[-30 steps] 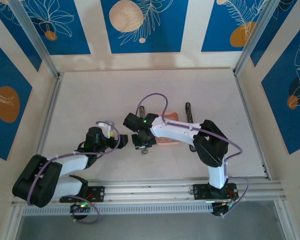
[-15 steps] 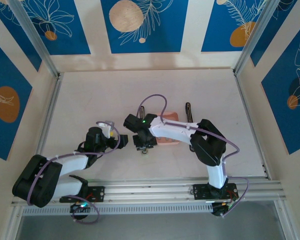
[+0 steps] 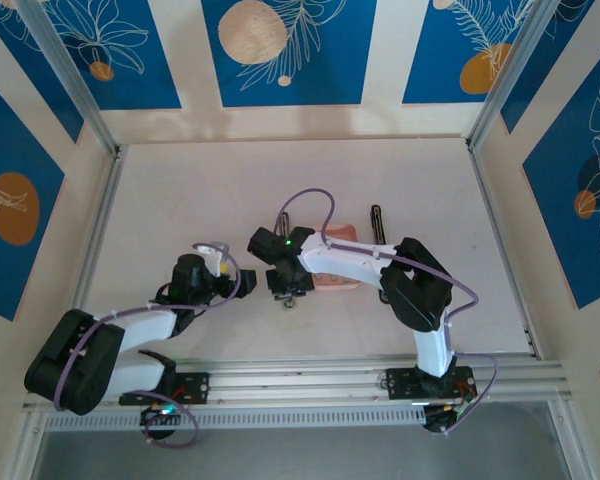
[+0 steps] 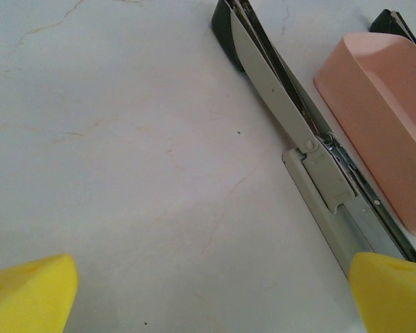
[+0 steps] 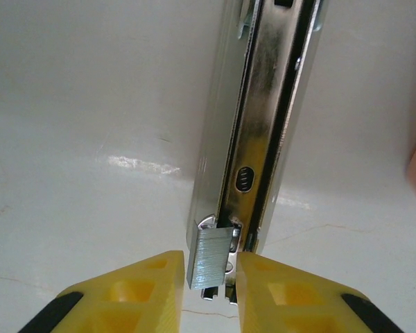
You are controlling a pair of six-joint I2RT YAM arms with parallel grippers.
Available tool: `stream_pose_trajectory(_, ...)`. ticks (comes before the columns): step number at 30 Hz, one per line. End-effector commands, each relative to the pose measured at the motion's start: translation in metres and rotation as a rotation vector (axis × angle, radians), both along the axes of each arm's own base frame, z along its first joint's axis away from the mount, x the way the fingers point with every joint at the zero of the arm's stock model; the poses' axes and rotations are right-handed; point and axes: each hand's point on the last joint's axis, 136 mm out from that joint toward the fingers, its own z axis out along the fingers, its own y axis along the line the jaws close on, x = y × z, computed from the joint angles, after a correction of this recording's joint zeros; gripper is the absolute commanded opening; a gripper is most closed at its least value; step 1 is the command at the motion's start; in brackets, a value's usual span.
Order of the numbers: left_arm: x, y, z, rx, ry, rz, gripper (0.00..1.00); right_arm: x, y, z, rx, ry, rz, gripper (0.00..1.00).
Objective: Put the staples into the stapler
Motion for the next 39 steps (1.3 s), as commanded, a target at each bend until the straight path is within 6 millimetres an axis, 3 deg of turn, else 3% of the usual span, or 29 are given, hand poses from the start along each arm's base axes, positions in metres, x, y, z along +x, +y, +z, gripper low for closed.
stream_pose_trajectory(1, -0.002, -0.002, -0.001, 0.022, -0.006, -0.017, 1.0, -0.002, 0.001, -0.009, -0.011, 0.038, -0.015, 0.27)
stream_pose_trajectory(15, -0.003, -0.001, -0.001, 0.024, -0.007, -0.017, 1.0, -0.003, -0.002, -0.013, -0.032, 0.053, -0.022, 0.24)
stream_pose_trajectory(27, -0.002, -0.003, 0.0, 0.021, -0.008, -0.02, 1.0, 0.006, -0.006, 0.011, -0.05, -0.033, -0.023, 0.18)
stream_pose_trajectory(39, -0.002, -0.003, -0.001, 0.022, -0.005, -0.022, 1.0, 0.008, -0.009, 0.02, -0.066, -0.078, -0.019, 0.15)
